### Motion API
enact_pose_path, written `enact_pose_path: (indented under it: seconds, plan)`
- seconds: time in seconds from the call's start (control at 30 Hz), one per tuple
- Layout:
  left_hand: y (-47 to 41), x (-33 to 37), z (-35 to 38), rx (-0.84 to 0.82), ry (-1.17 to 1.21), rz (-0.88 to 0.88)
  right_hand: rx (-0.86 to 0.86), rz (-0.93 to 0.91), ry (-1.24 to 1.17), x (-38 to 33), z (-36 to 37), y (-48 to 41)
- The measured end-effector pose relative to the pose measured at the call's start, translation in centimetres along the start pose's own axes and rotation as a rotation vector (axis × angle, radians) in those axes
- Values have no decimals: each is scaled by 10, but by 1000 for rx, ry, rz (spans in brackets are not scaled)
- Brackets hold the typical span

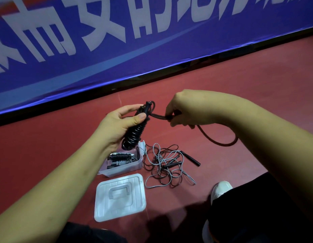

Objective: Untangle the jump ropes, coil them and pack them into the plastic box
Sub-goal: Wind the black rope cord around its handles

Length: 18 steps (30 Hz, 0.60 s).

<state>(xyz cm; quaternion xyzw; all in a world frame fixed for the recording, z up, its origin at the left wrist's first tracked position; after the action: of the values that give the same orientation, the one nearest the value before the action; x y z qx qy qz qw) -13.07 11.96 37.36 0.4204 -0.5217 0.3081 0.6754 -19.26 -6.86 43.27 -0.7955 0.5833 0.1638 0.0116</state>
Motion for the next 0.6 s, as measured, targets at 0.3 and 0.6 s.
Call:
enact_pose_path:
  seconds: [0.3,0.6]
  plan:
    - [1,6,1,-9,-804,212,144,-114,232,-21,6,-8]
    - [11,3,8,-333,-876,263,377,-42,270,-24,6,-12]
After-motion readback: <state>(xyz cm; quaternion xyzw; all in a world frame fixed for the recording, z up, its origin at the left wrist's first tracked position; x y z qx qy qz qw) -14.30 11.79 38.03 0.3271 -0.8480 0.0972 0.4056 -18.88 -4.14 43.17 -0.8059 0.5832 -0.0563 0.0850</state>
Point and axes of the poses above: each hand's wrist, its own y-axis away from the middle knuckle, its own z-axis out of the palm, x = y × z, the point moved 3 cm from there along -y, towards the middle knuckle, and after that the axes turned 3 degrees about -x, right-handed, at the moved point
